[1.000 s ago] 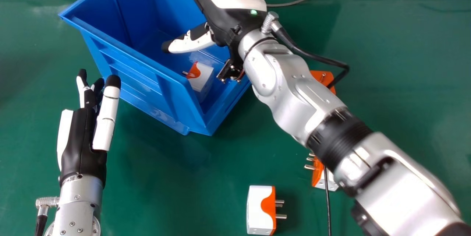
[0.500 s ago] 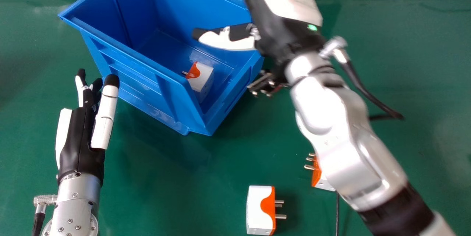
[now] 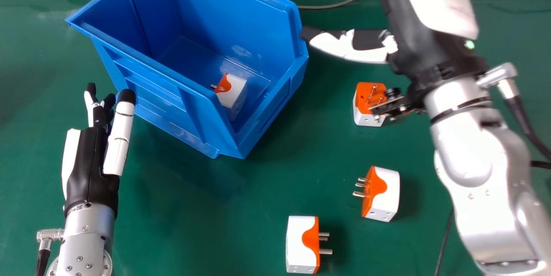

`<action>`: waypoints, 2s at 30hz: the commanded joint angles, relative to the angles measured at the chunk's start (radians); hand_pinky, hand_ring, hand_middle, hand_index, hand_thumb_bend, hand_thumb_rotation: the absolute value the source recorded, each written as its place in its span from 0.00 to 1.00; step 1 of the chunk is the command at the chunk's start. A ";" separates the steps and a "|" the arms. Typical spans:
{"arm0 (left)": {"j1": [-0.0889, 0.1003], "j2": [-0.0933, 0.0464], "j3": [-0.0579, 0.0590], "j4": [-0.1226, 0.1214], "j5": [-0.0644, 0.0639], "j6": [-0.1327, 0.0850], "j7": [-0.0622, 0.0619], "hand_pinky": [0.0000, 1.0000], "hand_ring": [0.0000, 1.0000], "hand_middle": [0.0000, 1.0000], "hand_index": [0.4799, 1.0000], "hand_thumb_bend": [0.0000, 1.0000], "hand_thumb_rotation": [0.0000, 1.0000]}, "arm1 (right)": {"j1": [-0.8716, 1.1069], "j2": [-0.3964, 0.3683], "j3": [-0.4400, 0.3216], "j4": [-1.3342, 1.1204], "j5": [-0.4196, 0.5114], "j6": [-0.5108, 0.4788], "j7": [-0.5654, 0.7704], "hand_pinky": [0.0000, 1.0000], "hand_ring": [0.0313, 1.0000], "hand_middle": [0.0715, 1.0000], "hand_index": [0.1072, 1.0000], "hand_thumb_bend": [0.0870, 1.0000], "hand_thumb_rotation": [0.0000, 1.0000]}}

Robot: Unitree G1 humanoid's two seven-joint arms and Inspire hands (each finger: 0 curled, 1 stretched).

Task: Pick all objects and put in blue box

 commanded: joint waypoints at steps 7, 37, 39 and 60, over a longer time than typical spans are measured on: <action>-0.008 0.011 0.009 -0.021 -0.005 -0.009 -0.002 0.99 0.99 0.98 0.94 0.59 0.98 | 0.101 -0.008 -0.080 -0.140 -0.026 0.029 0.035 0.80 0.96 0.99 0.97 0.40 0.32; 0.026 0.035 0.035 -0.049 -0.027 -0.003 -0.026 0.99 1.00 0.98 0.95 0.57 1.00 | 0.801 -0.081 -0.222 -0.153 0.111 -0.379 -0.013 0.78 0.93 0.95 0.93 0.44 0.41; 0.024 0.037 0.036 -0.045 -0.027 -0.005 -0.028 0.99 1.00 0.98 0.95 0.57 1.00 | 0.802 -0.092 -0.224 -0.134 0.116 -0.385 0.001 0.79 0.93 0.95 0.93 0.45 0.43; -0.002 0.040 0.028 -0.025 -0.015 -0.006 -0.022 1.00 1.00 0.98 0.96 0.56 1.00 | 0.541 -0.120 -0.119 0.180 0.034 -0.265 0.104 0.87 0.94 0.95 0.93 0.46 0.54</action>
